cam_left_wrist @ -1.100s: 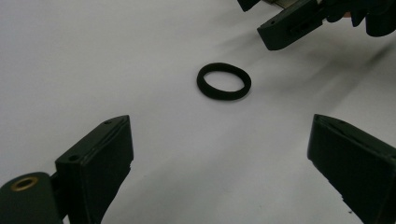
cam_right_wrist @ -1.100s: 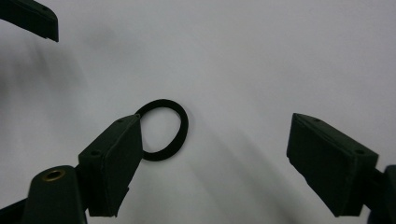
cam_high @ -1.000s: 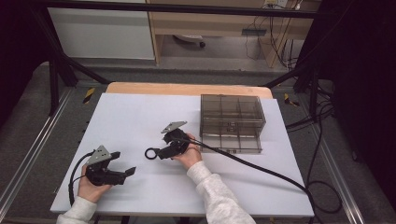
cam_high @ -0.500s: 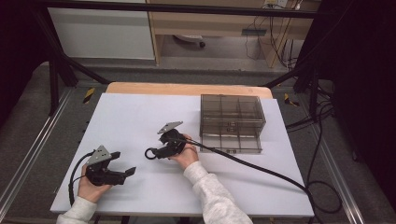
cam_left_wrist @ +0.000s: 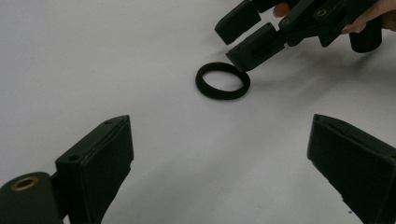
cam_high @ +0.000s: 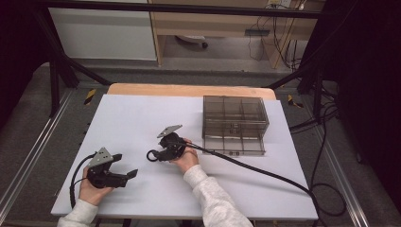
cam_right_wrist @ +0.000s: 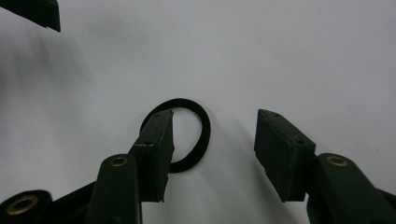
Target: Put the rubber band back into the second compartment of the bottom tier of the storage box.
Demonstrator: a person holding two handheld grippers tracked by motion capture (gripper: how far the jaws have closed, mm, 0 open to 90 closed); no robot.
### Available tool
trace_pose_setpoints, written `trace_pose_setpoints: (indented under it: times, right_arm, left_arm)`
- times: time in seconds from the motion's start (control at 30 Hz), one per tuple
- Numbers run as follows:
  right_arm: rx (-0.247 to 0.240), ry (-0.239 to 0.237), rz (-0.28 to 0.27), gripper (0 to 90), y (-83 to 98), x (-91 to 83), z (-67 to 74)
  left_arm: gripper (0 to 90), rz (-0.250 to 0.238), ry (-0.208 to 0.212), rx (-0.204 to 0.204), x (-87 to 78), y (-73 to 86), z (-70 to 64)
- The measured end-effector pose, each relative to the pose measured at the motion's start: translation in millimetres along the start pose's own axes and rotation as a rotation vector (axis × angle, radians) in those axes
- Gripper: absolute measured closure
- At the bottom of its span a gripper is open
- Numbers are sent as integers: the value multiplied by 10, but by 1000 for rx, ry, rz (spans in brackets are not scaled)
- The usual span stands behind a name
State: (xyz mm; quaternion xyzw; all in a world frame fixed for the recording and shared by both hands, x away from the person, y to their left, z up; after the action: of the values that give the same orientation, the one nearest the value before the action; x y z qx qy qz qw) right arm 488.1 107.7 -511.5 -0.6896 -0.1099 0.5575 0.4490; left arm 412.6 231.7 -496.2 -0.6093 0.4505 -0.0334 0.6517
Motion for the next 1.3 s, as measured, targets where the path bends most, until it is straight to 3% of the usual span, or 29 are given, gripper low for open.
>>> trace_pose_setpoints:
  times: [0.6, 1.3]
  right_arm:
    - [-31, 4, 19, 615, 31, 71, 39]
    - [-22, -5, 40, 758, 48, 69, 42]
  left_arm:
    - [69, -2, 2, 0, 2, -3, -6]
    - [69, -3, 2, 1, 1, -3, -2]
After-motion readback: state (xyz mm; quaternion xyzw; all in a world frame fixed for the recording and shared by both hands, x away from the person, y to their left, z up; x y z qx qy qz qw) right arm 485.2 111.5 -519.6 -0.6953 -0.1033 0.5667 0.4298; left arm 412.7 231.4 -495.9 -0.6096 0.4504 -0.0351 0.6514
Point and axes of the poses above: each handheld gripper's, and its own axes: x roughly forward along the jaws, y roughly out of its underside, z roughly to its left, the point moved 10 cm from there along x, roughly forward along the jaws, and after that the axes turned 5 degrees about -x, right-handed, at the moved point
